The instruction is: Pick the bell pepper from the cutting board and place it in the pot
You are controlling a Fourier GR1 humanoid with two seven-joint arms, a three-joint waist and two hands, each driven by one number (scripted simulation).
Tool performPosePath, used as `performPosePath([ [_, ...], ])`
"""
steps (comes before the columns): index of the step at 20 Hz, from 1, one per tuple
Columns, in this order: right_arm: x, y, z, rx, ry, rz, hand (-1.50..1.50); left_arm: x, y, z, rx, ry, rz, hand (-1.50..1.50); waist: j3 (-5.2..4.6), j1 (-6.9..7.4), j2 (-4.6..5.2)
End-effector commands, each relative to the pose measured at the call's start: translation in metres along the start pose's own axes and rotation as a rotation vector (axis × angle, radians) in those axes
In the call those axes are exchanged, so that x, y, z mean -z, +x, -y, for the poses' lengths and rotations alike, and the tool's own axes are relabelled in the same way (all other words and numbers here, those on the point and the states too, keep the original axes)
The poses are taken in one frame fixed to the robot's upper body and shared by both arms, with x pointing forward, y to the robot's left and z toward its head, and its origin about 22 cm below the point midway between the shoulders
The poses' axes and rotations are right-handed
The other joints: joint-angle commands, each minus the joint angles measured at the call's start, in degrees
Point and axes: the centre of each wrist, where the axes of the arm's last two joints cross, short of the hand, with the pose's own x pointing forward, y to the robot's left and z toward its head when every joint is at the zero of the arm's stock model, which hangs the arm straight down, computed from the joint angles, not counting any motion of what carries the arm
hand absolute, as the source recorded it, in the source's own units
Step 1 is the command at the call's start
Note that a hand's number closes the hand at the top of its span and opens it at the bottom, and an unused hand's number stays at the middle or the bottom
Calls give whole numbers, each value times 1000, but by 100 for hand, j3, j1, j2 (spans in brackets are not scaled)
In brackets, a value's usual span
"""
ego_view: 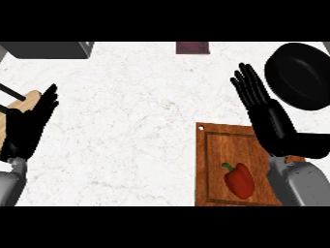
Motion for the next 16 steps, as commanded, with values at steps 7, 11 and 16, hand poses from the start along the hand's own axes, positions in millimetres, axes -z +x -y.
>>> performPosePath([
  [7,60,111,21,-420,679,254,150,13,52,18,-209,22,260,0,-153,292,-353],
  [11,59,82,78,-336,835,180,-150,16,71,35,-315,34,385,0,-26,300,58],
  [16,49,84,109,-298,974,323,-150,12,70,29,-324,34,384,0,-6,285,30],
])
